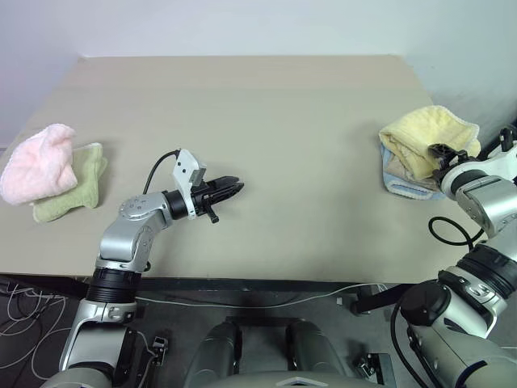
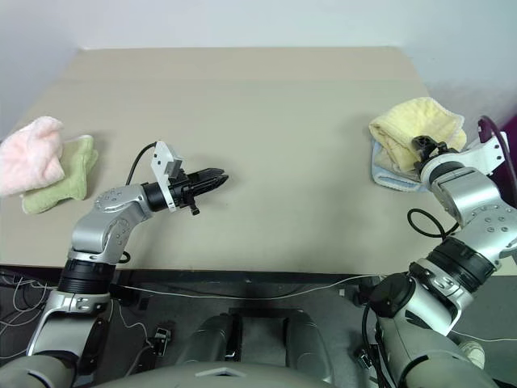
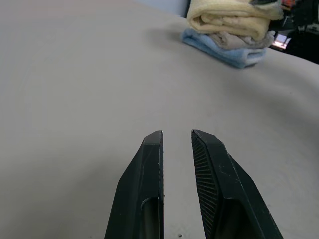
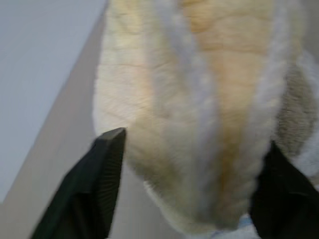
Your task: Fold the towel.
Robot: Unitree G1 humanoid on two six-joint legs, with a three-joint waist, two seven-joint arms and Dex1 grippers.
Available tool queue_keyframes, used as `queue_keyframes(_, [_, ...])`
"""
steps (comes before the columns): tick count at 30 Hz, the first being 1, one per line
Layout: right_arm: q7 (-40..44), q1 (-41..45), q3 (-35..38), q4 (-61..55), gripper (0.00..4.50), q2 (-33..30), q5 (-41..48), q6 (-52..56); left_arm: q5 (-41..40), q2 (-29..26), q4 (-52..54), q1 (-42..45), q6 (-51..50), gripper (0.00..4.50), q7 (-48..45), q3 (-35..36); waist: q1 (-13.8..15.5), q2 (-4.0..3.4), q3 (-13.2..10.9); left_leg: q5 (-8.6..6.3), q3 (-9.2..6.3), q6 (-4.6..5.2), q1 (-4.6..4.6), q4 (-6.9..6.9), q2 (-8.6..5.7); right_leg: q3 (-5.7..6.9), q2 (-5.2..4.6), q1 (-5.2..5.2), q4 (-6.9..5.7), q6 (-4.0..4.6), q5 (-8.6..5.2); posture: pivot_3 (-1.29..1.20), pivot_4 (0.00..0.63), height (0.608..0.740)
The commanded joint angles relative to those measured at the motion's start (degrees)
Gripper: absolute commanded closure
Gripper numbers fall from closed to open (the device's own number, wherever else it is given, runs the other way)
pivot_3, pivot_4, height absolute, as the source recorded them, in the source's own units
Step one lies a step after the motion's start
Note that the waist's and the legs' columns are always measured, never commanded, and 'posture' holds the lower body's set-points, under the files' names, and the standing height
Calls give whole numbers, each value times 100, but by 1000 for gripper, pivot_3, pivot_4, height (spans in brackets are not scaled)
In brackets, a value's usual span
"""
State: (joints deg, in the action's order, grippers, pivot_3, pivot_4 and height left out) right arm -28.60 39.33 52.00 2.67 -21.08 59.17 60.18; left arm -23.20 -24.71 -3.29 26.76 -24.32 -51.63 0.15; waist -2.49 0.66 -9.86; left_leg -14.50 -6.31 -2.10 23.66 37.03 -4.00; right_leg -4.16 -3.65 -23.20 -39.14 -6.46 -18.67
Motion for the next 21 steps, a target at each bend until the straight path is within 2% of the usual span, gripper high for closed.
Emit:
queue_keyframes(1, [105,-73,-133,-458,8,-246,19,-239,-73,-14,178,31,42,3570,-34,21,1,0,0,0,0,0,0,0,0,0,0,0,0,0,0,0,150,740])
queue_keyframes(5, [173,-319,-391,-640,8,-569,-424,-525,-59,3,106,58,74,3570,-10,52,7,0,0,0,0,0,0,0,-1,0,0,0,1,0,0,0,150,740])
queue_keyframes(10, [1777,-1263,-1899,-1354,8,-1837,-1704,-1169,130,142,-283,208,354,3570,496,273,25,-2,-1,-1,1,2,1,2,-6,1,-1,2,4,-2,-1,0,150,740])
queue_keyframes(13, [2950,-1702,-2816,-1917,8,-2339,-2134,-1616,370,143,-660,308,654,3570,861,355,-31,-1,-1,-1,1,2,-9,1,0,0,6,9,4,-2,-1,0,150,740])
queue_keyframes(17, [4175,-2070,-3884,-2642,8,-2347,-2268,-2013,570,75,-909,339,953,3570,1014,344,-41,0,-1,-1,2,2,-20,-1,15,0,11,19,6,-2,-1,0,150,740])
queue_keyframes(21, [4780,-2172,-4889,-2582,8,-1947,-2745,-2452,492,74,-801,253,957,3570,998,373,31,11,-7,-1,-3,2,-19,4,6,5,3,25,10,-2,-1,0,150,740])
